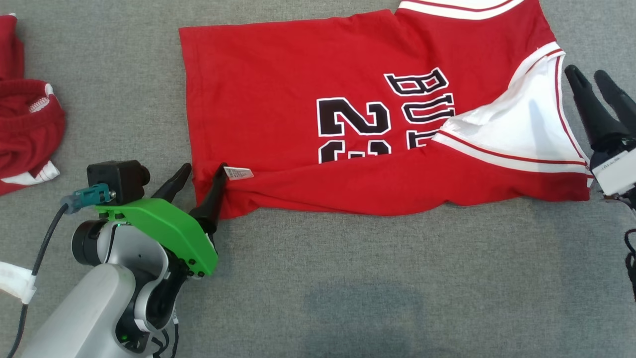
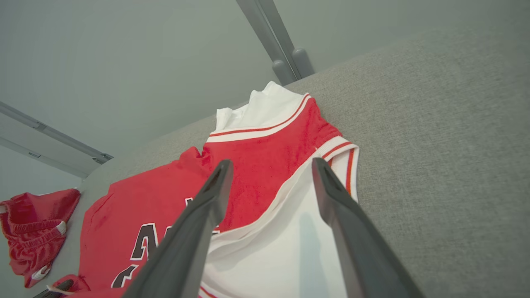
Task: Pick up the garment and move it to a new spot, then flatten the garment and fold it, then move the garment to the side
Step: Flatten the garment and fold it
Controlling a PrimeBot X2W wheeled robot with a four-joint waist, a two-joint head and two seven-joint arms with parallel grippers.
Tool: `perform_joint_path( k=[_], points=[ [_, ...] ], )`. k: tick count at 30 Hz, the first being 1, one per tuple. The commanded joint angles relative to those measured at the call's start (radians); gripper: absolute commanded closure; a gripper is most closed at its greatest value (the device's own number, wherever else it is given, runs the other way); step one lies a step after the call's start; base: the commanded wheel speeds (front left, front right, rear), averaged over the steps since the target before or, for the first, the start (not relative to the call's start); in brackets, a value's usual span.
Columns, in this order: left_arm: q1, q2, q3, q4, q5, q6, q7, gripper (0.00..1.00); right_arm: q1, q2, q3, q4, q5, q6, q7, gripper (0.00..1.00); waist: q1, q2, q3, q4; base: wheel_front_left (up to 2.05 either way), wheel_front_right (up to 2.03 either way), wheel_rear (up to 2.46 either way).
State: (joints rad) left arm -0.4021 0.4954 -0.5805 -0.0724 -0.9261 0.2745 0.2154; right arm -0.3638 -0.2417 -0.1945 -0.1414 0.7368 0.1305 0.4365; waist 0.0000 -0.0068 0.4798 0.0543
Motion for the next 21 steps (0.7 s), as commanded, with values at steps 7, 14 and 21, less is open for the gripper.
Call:
perform_joint_path(
  k=[7,14,21],
  points=[
    [0.109,0.053,0.013,-0.145,-0.012,0.039,-0.003,0.00,0.204,-0.054,-0.069,-0.186,-0.103,0.000,0.082,0.00,0.0000,0.0068,-0.034,0.005,0.00,0.00,0.00],
    [0.164,0.055,0.020,-0.160,-0.057,0.039,0.003,0.00,0.341,-0.074,-0.093,-0.238,-0.190,0.000,0.161,0.00,0.0000,0.0068,0.006,-0.001,0.00,0.00,0.00],
    [0.106,0.079,0.012,-0.066,-0.045,0.019,0.046,0.00,0.328,-0.084,-0.037,-0.183,-0.239,0.000,0.181,0.00,0.0000,0.0068,0.040,0.001,0.00,0.00,0.00]
  ],
)
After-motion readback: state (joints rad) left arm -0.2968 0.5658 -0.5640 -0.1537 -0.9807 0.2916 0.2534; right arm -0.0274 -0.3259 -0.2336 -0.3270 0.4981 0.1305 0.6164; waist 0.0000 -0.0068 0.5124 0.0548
